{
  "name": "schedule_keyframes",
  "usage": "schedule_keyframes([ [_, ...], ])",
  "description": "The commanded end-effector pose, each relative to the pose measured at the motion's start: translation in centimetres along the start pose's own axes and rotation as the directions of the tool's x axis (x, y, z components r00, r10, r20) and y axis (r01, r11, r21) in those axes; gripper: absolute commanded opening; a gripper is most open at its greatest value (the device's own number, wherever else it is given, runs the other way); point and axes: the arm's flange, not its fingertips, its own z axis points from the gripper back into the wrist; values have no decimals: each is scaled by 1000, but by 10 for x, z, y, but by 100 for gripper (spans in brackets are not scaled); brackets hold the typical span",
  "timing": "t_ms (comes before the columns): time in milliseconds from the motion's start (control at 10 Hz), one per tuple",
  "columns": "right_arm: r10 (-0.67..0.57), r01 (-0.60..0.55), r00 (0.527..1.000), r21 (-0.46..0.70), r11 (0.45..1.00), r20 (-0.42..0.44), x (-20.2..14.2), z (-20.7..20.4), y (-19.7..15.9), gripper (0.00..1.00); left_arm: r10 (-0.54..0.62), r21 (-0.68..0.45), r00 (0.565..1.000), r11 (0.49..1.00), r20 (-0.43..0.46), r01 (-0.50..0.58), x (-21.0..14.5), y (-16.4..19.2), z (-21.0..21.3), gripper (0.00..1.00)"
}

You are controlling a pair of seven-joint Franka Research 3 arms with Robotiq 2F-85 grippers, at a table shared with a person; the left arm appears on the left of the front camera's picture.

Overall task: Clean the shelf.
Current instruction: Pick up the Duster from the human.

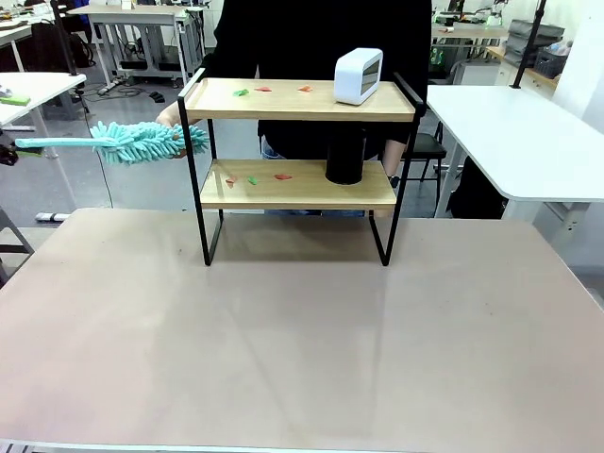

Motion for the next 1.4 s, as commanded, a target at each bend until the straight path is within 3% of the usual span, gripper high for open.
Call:
schedule_keyframes([
  [0, 30, -31, 999, 17, 999, 9, 2, 0, 1, 100, 212, 11, 969, 977, -127, -212, 16, -7, -18, 100],
  [200, 30, -31, 999, 17, 999, 9, 2, 0, 1, 100, 390, 20, 891, 918, -232, -396, 19, -5, -33, 100],
  [300, 30, -31, 999, 17, 999, 9, 2, 0, 1, 100, 205, -23, 969, 977, -141, -210, 8, 3, -31, 100],
  [500, 30, -31, 999, 17, 999, 9, 2, 0, 1, 100, 205, -23, 969, 977, -141, -210, 8, 3, -31, 100],
  [600, 30, -31, 999, 17, 999, 9, 2, 0, 1, 100, 285, -21, 941, 956, -181, -293, 13, 4, -37, 100],
  [700, 30, -31, 999, 17, 999, 9, 2, 0, 1, 100, 340, -8, 889, 933, -307, -360, 6, 10, -47, 100],
  [800, 30, -31, 999, 17, 999, 9, 2, 0, 1, 100, 364, -46, 873, 916, -324, -399, 9, 12, -51, 100],
  [1300, 30, -31, 999, 17, 999, 9, 2, 0, 1, 100, 432, -37, 892, 897, -133, -440, -4, 4, -62, 100],
])
